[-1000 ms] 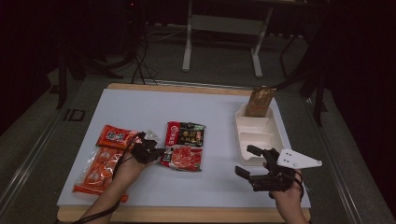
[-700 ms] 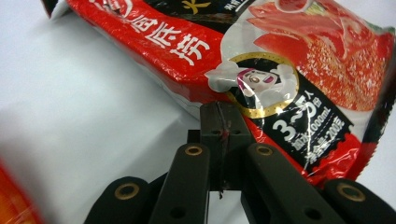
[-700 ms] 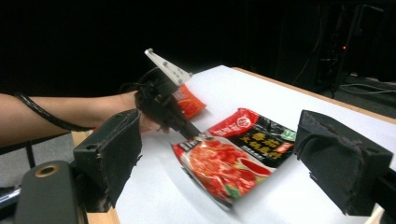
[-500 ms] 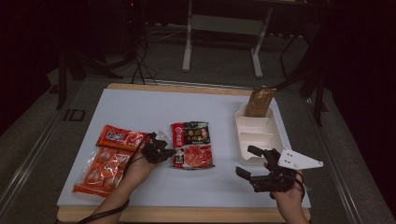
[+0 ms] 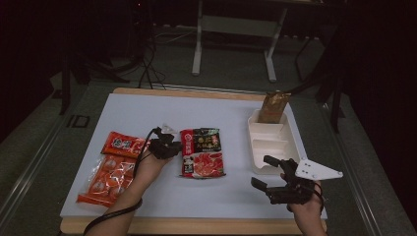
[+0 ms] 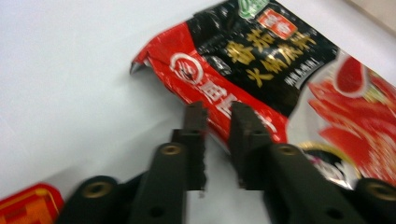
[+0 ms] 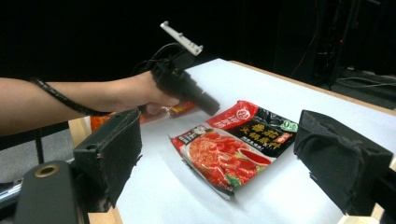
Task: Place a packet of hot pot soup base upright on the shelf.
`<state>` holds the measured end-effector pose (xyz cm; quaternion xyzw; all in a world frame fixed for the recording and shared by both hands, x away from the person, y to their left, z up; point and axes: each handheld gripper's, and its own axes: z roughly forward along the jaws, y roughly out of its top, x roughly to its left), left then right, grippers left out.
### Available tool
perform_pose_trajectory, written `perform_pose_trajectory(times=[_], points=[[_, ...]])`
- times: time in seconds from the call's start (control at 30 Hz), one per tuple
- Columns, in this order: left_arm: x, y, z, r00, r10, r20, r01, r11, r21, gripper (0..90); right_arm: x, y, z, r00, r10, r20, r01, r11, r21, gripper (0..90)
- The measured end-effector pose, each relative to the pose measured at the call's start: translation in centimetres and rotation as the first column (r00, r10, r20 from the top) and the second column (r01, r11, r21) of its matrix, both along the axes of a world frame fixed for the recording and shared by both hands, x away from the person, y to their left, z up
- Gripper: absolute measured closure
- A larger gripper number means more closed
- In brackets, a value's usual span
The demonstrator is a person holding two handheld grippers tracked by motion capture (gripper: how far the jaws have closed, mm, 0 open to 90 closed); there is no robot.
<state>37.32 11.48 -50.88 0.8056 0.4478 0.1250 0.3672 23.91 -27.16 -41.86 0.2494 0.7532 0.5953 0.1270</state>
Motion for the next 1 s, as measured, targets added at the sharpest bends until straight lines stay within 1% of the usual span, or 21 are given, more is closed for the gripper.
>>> perform_pose_trajectory(times=[0.03,0.07,0.1,0.13,0.17,0.2,0.23,0.3,0.33,0.4,0.43,0.47,0.5,0.57,0.6,0.63,0.67,0.8,0.83,0.9,1.0], points=[[0.2,0.0,-0.1,0.9999,0.009,0.006,-0.009,0.9999,-0.006,72.6,0.0,0.0,-0.1,1.0,-0.001,-0.002,0.001,1.0,-0.003,14.9],[0.6,0.0,-0.2,0.9998,0.018,0.0,-0.018,0.9998,-0.012,71.8,0.0,0.0,-0.2,1.0,0.0,-0.001,0.0,1.0,-0.004,14.8],[0.6,0.0,-0.2,0.9998,0.018,0.0,-0.018,0.9998,-0.012,66.7,0.0,0.0,-0.2,1.0,0.002,-0.005,-0.002,1.0,-0.003,14.9],[0.9,0.0,-0.3,0.9995,0.03,-0.009,-0.031,0.9992,-0.024,66.7,0.0,0.0,-0.2,1.0,0.002,-0.005,-0.002,1.0,-0.003,14.9],[1.5,0.0,-0.4,0.9983,0.057,-0.011,-0.057,0.9978,-0.035,64.2,0.0,0.0,-0.4,1.0,0.001,-0.009,-0.001,1.0,-0.006,14.9],[1.8,0.0,-0.5,0.9973,0.072,-0.013,-0.072,0.9969,-0.031,62.5,0.0,0.0,-0.4,0.9999,0.002,-0.01,-0.002,1.0,-0.007,14.8],[1.8,0.0,-0.5,0.9973,0.072,-0.013,-0.072,0.9969,-0.031,59.5,0.0,0.1,-0.5,0.9999,0.004,-0.009,-0.005,1.0,-0.006,14.8],[2.6,-0.2,-0.7,0.9944,0.104,-0.016,-0.104,0.9944,-0.019,59.4,0.0,0.1,-0.5,0.9999,0.007,-0.008,-0.007,1.0,-0.008,14.9],[2.6,-0.2,-0.7,0.9944,0.104,-0.016,-0.104,0.9944,-0.019,58.9,0.0,0.2,-0.5,0.9999,0.009,-0.007,-0.009,1.0,-0.008,14.8],[3.2,-0.3,-0.9,0.9927,0.115,-0.036,-0.115,0.9932,-0.017,56.5,0.0,0.2,-0.5,0.9999,0.011,-0.007,-0.011,1.0,-0.011,14.9],[3.7,-0.4,-1.2,0.9909,0.123,-0.054,-0.125,0.9915,-0.035,56.4,0.0,0.2,-0.6,0.9999,0.012,-0.01,-0.012,1.0,-0.015,14.8],[3.7,-0.4,-1.2,0.9909,0.123,-0.054,-0.125,0.9915,-0.035,55.1,0.0,0.2,-0.6,0.9999,0.012,-0.01,-0.012,1.0,-0.015,14.8],[3.9,-0.5,-1.4,0.9887,0.133,-0.068,-0.136,0.9903,-0.031,55.1,0.1,0.2,-0.7,0.9999,0.012,-0.01,-0.012,1.0,-0.015,14.9],[4.2,-0.9,-1.8,0.9878,0.123,-0.095,-0.128,0.9906,-0.05,54.2,0.2,0.3,-0.8,0.9998,0.013,-0.016,-0.013,1.0,-0.014,14.9],[4.2,-0.9,-1.8,0.9878,0.123,-0.095,-0.128,0.9906,-0.05,53.9,0.2,0.3,-0.8,0.9998,0.015,-0.016,-0.015,1.0,-0.015,14.8],[4.4,-1.2,-2.1,0.9866,0.111,-0.12,-0.12,0.9903,-0.071,52.9,0.2,0.3,-0.9,0.9997,0.016,-0.019,-0.016,1.0,-0.016,14.9],[4.4,-1.2,-2.1,0.9866,0.111,-0.12,-0.12,0.9903,-0.071,52.9,0.2,0.3,-0.9,0.9997,0.016,-0.019,-0.016,1.0,-0.016,14.9],[4.4,-1.8,-2.2,0.9862,0.12,-0.114,-0.127,0.9903,-0.056,53.3,0.2,0.5,-0.9,0.9996,0.02,-0.021,-0.021,1.0,-0.021,14.8],[4.5,-2.0,-2.3,0.9873,0.117,-0.107,-0.122,0.9917,-0.04,53.3,0.2,0.5,-0.9,0.9995,0.022,-0.021,-0.022,0.999,-0.023,14.8],[4.7,-2.1,-2.3,0.9845,0.124,-0.125,-0.13,0.9907,-0.042,53.5,0.2,0.6,-1.0,0.9995,0.025,-0.022,-0.025,0.999,-0.022,14.8],[4.9,-2.4,-2.2,0.9775,0.138,-0.159,-0.145,0.989,-0.029,58.2,0.2,0.7,-1.0,0.9994,0.027,-0.021,-0.028,0.999,-0.024,14.9]])
